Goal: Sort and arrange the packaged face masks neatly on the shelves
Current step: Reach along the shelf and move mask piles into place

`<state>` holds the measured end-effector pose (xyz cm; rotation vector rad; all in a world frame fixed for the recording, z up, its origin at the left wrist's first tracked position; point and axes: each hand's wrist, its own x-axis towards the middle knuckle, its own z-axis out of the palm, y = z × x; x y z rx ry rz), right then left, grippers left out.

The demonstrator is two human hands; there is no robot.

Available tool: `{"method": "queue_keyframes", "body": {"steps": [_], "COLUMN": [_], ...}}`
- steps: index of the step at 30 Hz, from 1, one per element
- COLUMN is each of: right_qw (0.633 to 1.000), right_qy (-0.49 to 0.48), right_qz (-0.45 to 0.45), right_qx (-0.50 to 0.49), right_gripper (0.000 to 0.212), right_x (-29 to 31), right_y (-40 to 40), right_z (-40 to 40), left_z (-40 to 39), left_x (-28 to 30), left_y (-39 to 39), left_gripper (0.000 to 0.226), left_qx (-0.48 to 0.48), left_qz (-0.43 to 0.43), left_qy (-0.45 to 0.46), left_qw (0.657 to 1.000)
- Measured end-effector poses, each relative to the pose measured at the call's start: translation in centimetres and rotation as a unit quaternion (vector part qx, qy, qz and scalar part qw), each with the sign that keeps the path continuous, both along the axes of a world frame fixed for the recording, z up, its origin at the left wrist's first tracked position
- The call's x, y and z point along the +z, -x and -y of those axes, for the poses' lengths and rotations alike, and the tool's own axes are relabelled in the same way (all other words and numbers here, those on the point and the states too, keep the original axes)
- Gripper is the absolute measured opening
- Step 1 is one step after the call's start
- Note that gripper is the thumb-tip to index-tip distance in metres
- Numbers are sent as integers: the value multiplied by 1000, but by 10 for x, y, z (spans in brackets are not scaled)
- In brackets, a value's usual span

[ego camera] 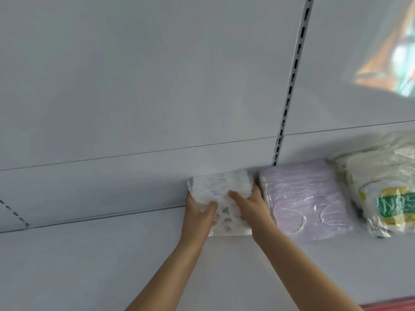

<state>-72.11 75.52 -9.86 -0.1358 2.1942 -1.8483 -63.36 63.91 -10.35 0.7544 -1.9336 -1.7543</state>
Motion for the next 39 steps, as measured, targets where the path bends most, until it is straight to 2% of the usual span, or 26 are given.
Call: {"method": "queue_keyframes", "body": {"steps": [7, 10, 13, 18, 21, 24, 26, 28, 30, 31, 34, 35, 39], "right_qw": [999, 991, 978, 926, 895, 842, 814, 794, 781, 780, 768, 764, 759], "right_qy": [-24, -64, -73, -158, -246, -328, -360, -390, -405, -412, -436, -439, -437], "right_qz": [-29, -112, -195, -342, -368, -407, -430, -446, -461, -456, -445, -452, -475], "right_qx": [-3, -19, -33, -3, 58, 130, 154, 140, 117, 115, 146, 138, 87], "right_gripper": [80, 89, 87, 77, 81, 83, 84, 87, 80, 76, 78, 78, 69], "right_x": [1, 10, 19, 20, 18, 8, 0, -6, -8, -10, -16, -16, -10], "right_y": [-8, -17, -25, -37, -33, -30, -28, -22, -16, -14, -13, -13, -6], "right_z": [-4, 2, 2, -9, -17, -25, -26, -24, -19, -16, -12, -11, -3], "left_z": [2, 2, -3, -7, -4, -2, 0, 4, 8, 10, 7, 6, 4], "left_x": [-12, -17, -17, -25, -26, -25, -25, -22, -22, -23, -20, -19, -18], "left_y": [-13, -14, -15, -14, -11, -4, -1, 0, 1, 2, -2, -3, -6], "left_gripper": [61, 78, 86, 97, 100, 102, 99, 84, 64, 63, 100, 105, 100], "left_qx": [8, 18, 36, 73, 63, 22, 8, 15, 30, 26, -23, -35, -41], "left_qz": [-14, -23, -15, 18, 10, 18, 25, 27, 25, 25, 50, 52, 36], "left_qy": [54, 98, 134, 174, 180, 177, 167, 152, 125, 109, 83, 89, 87], "left_qw": [998, 995, 990, 982, 982, 984, 986, 988, 991, 993, 995, 994, 995]}}
